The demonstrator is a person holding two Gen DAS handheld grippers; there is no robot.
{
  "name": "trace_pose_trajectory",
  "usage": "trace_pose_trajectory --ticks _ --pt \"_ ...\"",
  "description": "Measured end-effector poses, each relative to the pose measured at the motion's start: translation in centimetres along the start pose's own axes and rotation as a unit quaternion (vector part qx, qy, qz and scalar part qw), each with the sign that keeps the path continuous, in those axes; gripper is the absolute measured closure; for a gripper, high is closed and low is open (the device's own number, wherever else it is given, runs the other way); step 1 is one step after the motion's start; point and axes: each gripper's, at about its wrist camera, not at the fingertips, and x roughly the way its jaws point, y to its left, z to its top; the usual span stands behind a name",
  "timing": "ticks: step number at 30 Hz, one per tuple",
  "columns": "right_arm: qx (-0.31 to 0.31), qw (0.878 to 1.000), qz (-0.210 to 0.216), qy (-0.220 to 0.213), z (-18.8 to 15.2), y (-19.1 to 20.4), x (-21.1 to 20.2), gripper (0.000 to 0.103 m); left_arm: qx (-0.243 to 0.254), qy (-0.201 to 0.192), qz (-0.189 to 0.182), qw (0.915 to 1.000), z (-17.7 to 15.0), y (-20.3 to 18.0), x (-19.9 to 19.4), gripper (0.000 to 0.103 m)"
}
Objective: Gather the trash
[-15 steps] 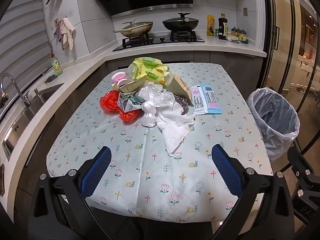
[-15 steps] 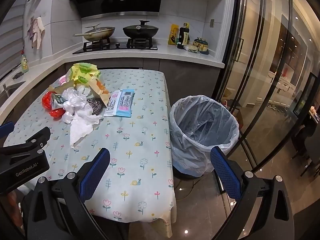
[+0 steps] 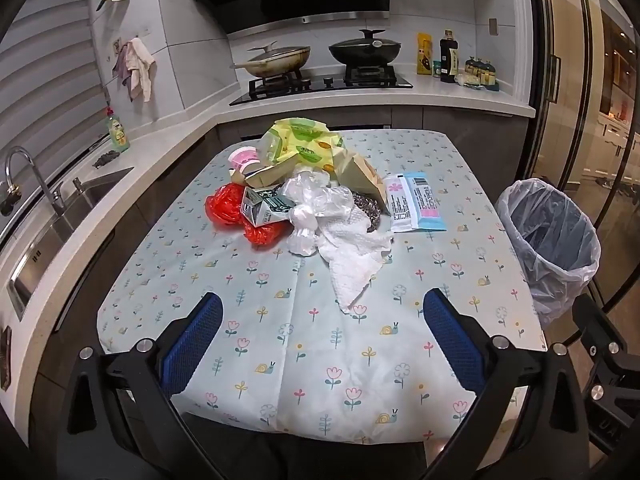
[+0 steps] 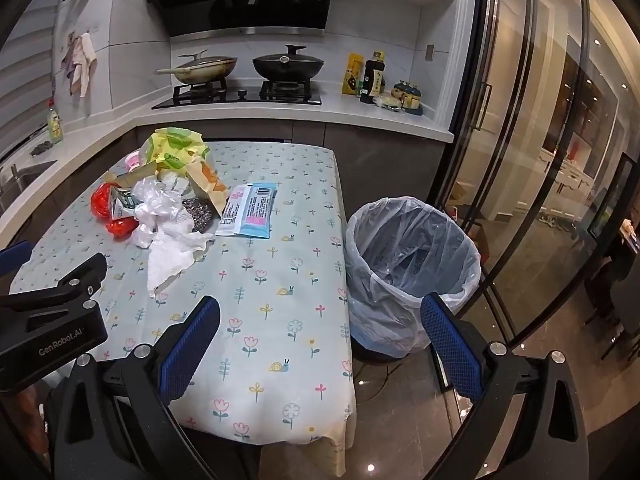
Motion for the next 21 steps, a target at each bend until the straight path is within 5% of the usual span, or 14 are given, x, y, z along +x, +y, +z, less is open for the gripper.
trace_pose_trajectory --ticks 21 --pt "-0.002 1.0 0.001 -0.002 0.18 0.12 -0.13 0.007 -0.004 0.0 0.001 1.0 -0.06 0.68 0.17 0.007"
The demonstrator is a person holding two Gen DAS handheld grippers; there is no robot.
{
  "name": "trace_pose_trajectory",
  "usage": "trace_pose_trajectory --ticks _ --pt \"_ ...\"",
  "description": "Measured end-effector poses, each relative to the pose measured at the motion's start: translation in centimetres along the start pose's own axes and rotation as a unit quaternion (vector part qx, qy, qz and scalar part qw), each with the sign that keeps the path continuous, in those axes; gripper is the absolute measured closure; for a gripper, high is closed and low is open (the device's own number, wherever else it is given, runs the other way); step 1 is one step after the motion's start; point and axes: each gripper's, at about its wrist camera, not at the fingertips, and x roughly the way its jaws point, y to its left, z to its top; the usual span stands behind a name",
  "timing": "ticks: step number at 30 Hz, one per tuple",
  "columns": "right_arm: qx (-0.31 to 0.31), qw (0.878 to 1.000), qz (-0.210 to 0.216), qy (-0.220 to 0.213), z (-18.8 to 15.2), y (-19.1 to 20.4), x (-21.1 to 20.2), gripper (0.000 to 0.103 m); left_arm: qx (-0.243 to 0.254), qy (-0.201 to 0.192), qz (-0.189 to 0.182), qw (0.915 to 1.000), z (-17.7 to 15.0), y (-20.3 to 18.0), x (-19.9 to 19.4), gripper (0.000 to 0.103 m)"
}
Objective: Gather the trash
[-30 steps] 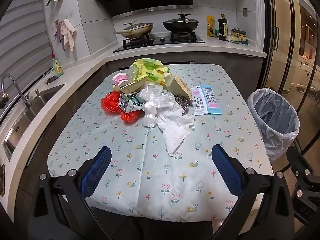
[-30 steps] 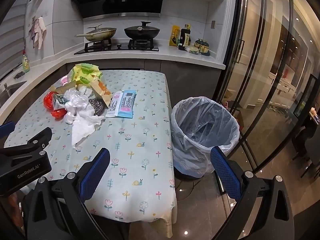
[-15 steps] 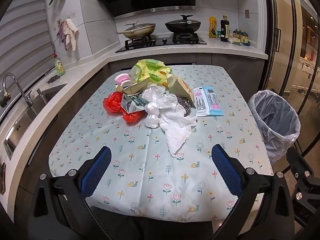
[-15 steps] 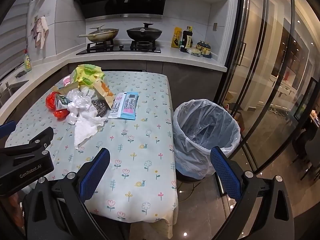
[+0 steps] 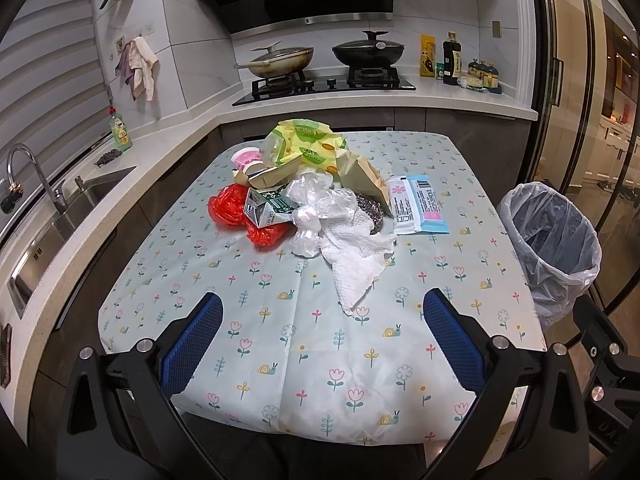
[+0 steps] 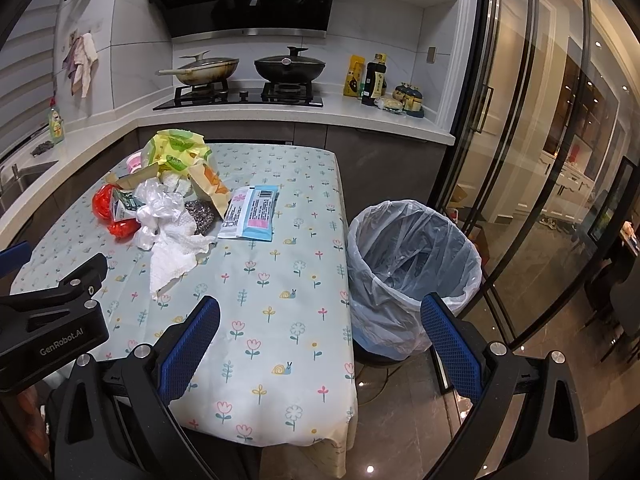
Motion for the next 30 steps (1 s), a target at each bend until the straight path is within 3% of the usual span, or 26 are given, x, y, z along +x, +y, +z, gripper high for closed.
trace_pose_trajectory --ticks 30 --pt "0.002 1.0 0.0 -0.005 0.04 -0.05 -0.15 0.007 -0.002 -0.002 -0.001 1.0 0.08 0.03 -0.1 0.007"
